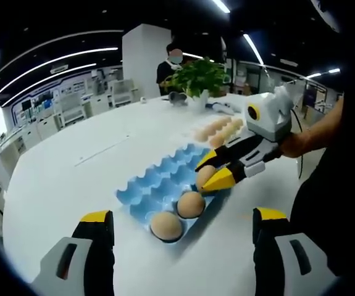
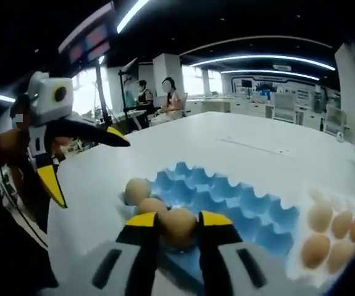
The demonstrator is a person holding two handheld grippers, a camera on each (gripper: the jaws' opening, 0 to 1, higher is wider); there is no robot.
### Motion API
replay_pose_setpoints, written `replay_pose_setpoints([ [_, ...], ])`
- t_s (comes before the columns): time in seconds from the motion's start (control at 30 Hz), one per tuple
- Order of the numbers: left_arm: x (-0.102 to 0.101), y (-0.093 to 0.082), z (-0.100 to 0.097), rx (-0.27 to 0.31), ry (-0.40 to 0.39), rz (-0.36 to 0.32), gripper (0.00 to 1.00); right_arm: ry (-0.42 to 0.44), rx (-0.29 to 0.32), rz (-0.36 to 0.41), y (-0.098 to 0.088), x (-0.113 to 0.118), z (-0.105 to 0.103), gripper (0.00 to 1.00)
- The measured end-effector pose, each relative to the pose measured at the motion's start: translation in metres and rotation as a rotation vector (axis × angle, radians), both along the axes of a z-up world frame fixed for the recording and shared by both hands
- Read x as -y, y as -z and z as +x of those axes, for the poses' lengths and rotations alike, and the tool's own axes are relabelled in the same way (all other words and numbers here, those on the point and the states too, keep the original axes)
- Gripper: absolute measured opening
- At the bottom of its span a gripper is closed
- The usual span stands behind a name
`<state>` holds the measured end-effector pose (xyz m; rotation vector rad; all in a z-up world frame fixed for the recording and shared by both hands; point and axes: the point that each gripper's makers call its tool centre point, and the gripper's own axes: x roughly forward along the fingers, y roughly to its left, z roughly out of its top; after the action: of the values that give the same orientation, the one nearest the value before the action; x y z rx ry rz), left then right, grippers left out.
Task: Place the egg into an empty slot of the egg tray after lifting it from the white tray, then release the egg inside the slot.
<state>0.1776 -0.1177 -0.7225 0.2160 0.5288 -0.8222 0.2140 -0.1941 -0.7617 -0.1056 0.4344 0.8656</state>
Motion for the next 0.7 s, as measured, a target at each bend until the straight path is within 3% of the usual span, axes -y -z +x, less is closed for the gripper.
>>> replay_pose_setpoints([
  [0.4,-0.0013,-0.0027,0.0024,0.01,-0.001,-0.004,0.94,-0.033,0.02,-0.032,0.0071,-0.0012,0.0011,0.24],
  [0.7,0.001,-0.0044,0.0038,0.014,0.005,-0.008,0.93,-0.114,0.101,-0.112,0.01,-0.0034,-0.0015,0.25],
])
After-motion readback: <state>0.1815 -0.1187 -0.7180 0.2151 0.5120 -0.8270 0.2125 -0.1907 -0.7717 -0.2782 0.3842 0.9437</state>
